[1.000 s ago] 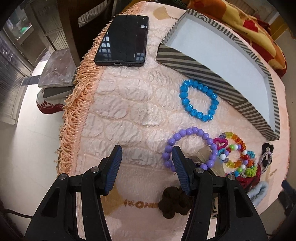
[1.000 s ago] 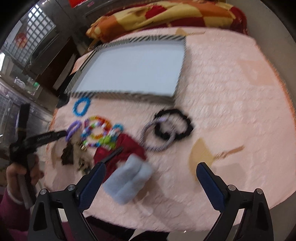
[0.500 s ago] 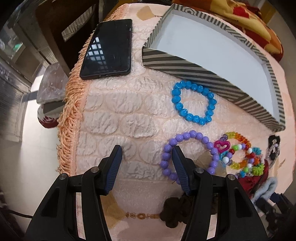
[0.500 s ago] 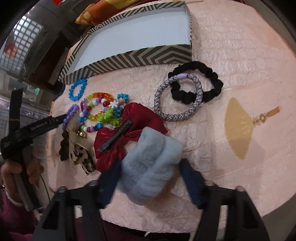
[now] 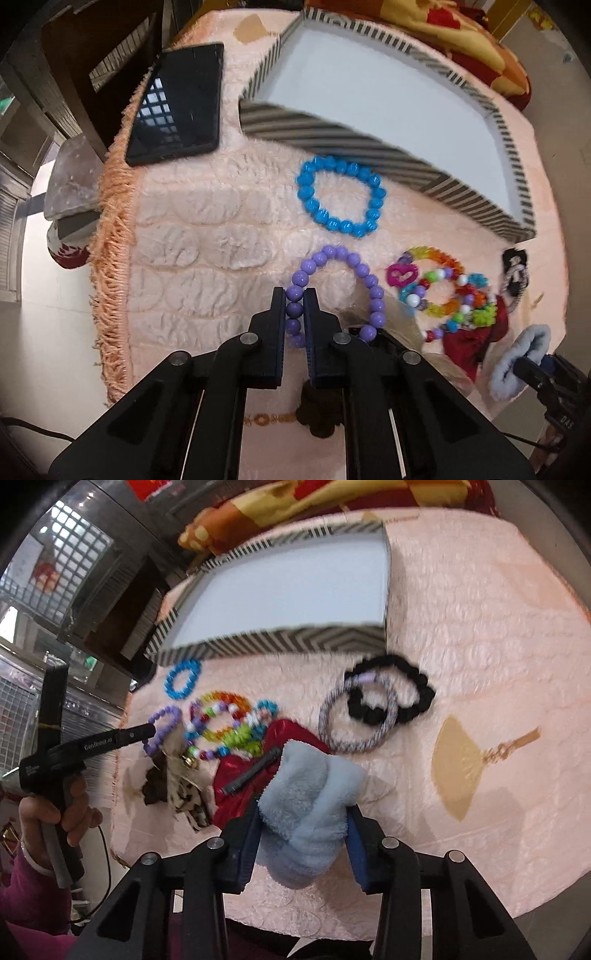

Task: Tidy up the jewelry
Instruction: 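Carry both items into the striped tray and open both tools to release them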

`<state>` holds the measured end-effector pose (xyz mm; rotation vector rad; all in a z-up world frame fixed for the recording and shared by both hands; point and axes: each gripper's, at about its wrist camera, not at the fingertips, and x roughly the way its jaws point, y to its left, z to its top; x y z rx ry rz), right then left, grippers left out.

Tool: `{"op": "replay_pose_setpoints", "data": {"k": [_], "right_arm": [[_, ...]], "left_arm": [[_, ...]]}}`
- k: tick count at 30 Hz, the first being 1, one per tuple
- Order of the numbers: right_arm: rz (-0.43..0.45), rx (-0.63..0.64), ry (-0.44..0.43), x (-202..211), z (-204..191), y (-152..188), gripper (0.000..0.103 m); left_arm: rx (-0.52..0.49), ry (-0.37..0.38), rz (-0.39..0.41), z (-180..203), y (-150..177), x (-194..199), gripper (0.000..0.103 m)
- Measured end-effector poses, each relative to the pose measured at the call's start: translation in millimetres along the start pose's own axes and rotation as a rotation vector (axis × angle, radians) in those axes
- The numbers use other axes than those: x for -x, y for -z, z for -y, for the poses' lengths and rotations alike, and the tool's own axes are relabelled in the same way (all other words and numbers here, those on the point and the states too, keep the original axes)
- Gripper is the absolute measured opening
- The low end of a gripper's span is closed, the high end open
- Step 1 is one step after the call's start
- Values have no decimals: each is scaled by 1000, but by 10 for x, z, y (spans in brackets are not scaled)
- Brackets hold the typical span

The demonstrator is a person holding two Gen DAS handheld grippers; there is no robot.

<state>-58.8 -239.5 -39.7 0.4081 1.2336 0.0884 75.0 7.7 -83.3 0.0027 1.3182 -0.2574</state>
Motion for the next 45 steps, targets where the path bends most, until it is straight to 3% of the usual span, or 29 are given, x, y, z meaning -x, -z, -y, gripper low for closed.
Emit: {"op": "replay_pose_setpoints", "data": {"k": [9,19,22,27,38,41,45], "right_arm": [[80,72,-43,176,-269,-397,40],[128,118,-37,-253,-710,-1315,40],[113,116,-31,-509,-816,-1539,40],[73,134,-27,-872,-964,-1753,40],[-30,206,-40,-1351,-1183,-1882,41],[-58,217,-36,-1431,-1225,-1895,54],[-45,199,-45,-1358,-1197,-1890,58]], "left_arm": [[-18,43,87,98,-250,522,8],[-48,72,184,137,-926,719,8],[-38,77,164,140,-1146,540,8],[-7,24,84,32,-1341,100,8],[-9,39,-28,-120,-1072,-168,8],[3,42,-30,-148,-1046,-160,8],[27,28,-15,-207,-1045,-99,11]]}}
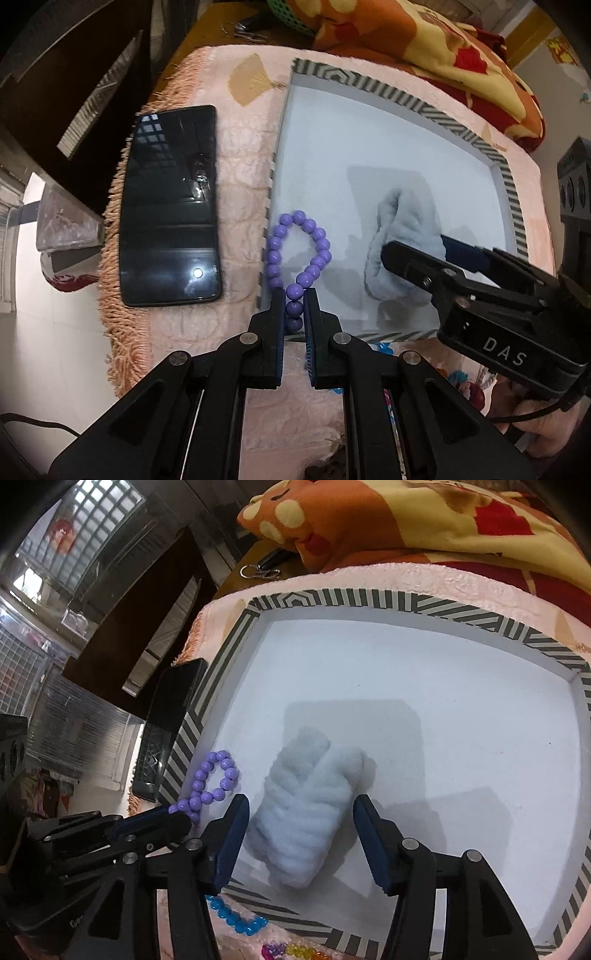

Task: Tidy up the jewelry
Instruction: 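Carry both items into the striped tray and open both tools to release them, then withdraw both open tools from the tray back toward the remaining jewelry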

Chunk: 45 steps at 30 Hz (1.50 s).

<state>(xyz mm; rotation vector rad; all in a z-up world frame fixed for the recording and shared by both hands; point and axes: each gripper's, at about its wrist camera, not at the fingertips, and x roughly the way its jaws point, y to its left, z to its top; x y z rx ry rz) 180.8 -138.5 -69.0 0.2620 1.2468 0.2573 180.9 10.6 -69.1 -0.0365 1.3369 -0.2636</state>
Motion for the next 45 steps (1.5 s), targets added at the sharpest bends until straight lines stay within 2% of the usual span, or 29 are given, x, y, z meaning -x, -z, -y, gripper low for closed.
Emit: {"op": "replay_pose_setpoints", "data": {"k": [6,10,19,24,37,40,45], "right_arm": [[67,-42,9,373,136,113,64],[111,-93,-7,620,226,252,65],[194,-17,46,1177,133,702,65],[210,9,76,1361,105,924,66],[237,50,122,1609,80,1396,67],[239,50,123,1640,97,1470,72],[231,44,118,1659,140,1552,72]], "left_arm": [[3,33,22,-1,31,120,32],[-3,17,56,76,123,224,43],[39,-86,170,222,442,538,44],[31,-119,209,381,652,687,44],[34,-141,250,624,1110,892,44],[39,-138,252,659,1178,916,44],[35,-140,256,733,1289,938,44]]}}
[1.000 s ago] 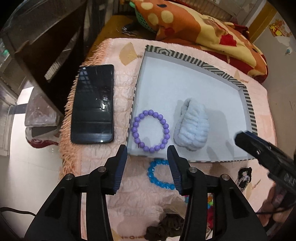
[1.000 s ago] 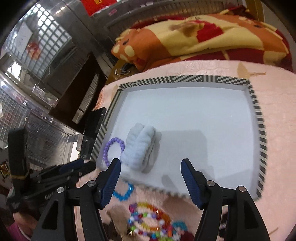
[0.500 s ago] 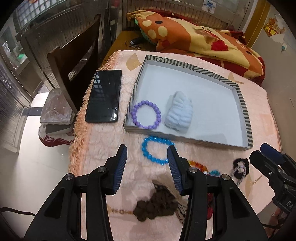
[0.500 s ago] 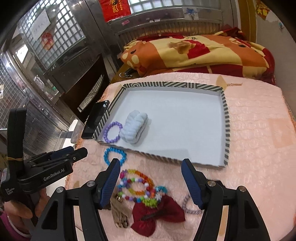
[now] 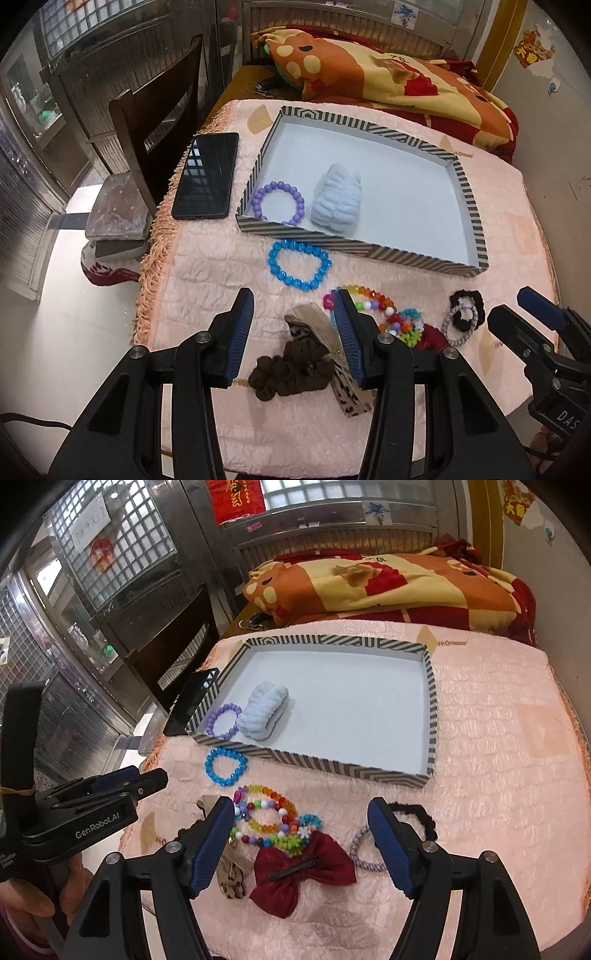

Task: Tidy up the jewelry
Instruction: 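Withdraw both open tools from the tray back toward the remaining jewelry, then grasp the brown leopard-bow scrunchie with the left tool while the right tool grasps the green beaded charm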

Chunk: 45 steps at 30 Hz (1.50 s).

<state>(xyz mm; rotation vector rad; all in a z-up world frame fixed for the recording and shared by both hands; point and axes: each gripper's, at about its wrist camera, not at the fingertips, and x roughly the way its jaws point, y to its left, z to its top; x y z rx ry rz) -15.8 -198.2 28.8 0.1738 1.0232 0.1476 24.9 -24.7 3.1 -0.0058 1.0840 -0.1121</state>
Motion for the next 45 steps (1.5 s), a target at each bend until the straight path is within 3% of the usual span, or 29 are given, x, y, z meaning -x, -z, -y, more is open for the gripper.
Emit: {"op": "replay_pose_setpoints", "data": {"k": [19,34,45], "right_arm": [[-23,5,-4,83,98,245,72],[-163,11,-27,-198,240,656,72],[-149,39,-46,-304,144,574,72]], "left_arm": [[20,-6,1,53,268,101,44],[127,-33,-57,-350,487,16,45],[165,-29,-103,-577,576,-70,45]]}}
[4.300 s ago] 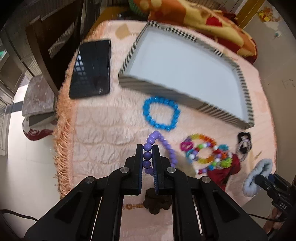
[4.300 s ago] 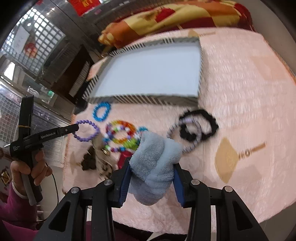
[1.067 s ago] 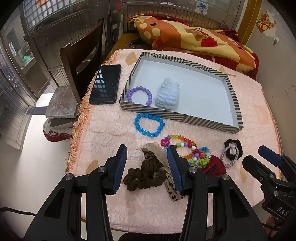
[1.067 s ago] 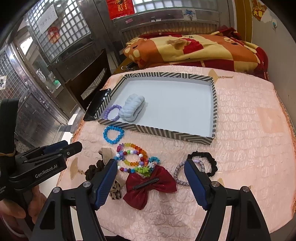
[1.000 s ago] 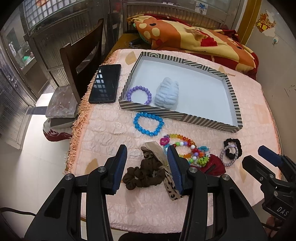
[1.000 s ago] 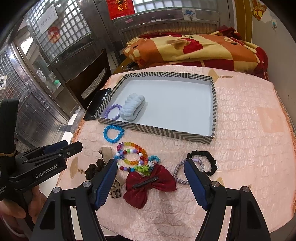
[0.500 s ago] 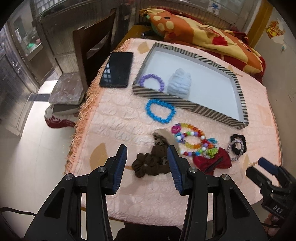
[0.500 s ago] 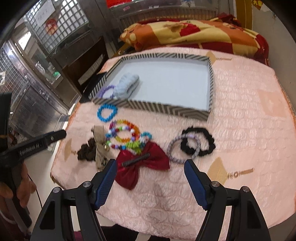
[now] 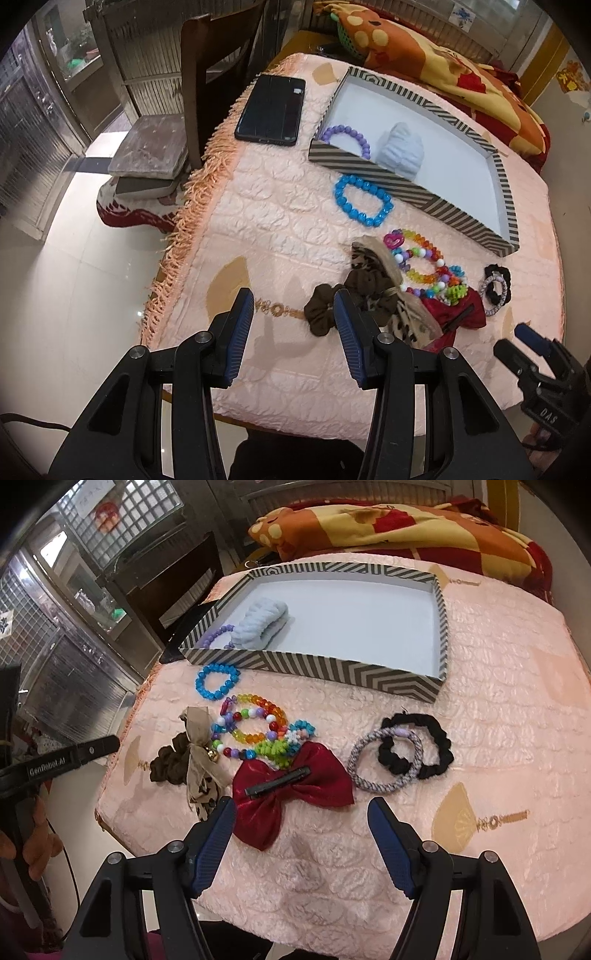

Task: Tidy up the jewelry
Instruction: 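Grasp the brown leopard-bow scrunchie with the left tool while the right tool grasps the green beaded charm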

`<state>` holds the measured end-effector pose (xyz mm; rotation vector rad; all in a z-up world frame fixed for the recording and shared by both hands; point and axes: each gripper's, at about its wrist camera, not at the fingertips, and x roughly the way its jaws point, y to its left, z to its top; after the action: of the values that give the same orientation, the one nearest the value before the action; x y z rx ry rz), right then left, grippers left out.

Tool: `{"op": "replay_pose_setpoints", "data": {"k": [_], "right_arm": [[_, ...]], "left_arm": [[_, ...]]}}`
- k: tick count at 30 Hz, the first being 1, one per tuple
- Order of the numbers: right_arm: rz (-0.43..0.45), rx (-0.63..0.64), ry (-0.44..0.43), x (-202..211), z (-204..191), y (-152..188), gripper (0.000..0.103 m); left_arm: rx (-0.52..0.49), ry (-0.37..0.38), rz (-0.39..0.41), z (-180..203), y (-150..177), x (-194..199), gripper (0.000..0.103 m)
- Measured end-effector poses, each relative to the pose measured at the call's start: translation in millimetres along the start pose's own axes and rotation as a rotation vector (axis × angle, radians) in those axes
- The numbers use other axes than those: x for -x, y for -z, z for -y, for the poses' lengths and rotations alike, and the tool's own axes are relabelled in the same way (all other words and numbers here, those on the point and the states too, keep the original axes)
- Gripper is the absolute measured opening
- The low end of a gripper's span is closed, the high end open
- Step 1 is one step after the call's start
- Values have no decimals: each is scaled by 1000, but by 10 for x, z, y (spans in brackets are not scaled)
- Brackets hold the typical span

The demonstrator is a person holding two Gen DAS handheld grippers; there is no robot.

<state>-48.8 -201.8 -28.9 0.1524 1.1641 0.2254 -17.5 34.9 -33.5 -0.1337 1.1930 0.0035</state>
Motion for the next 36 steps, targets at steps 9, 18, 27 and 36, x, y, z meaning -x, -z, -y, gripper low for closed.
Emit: {"op": "replay_pose_setpoints", "data": {"k": [9,18,27,36], "right_arm": [[-6,7,-24,-234,-67,-160,58],[-39,16,-47,-488,-168,-306,55],[-84,-37,-61,-702,-100,-367,38],[-65,-66,-77,-652,-46,-365,11]], "left_arm": [[3,76,-45,-23,43,-94,50],[-57,129,-82,146,52,-250,59],[-134,108,-109,281,22,-500,61],[-164,131,-147,299,5,-695,59]]}}
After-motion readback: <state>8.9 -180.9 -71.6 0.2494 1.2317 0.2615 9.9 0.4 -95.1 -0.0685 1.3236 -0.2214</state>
